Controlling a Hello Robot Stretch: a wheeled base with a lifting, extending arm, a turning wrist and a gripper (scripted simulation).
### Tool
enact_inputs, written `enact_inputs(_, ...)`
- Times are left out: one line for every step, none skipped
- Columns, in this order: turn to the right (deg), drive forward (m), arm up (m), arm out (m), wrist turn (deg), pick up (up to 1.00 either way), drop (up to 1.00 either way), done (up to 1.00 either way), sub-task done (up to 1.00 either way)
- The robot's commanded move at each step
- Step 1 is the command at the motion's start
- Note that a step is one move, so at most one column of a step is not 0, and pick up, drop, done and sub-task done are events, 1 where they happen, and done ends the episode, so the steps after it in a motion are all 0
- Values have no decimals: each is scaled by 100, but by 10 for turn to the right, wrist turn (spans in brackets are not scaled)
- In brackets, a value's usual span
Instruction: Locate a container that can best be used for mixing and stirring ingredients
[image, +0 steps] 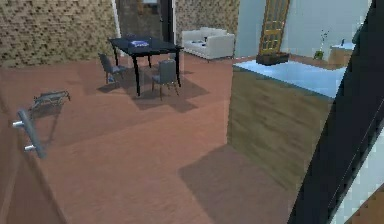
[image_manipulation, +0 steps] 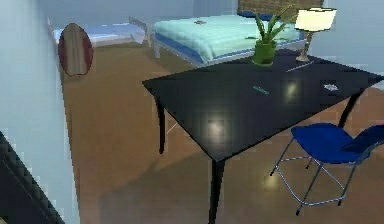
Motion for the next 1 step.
enact_inputs(300,0,0,0,0,0,0,0,0)
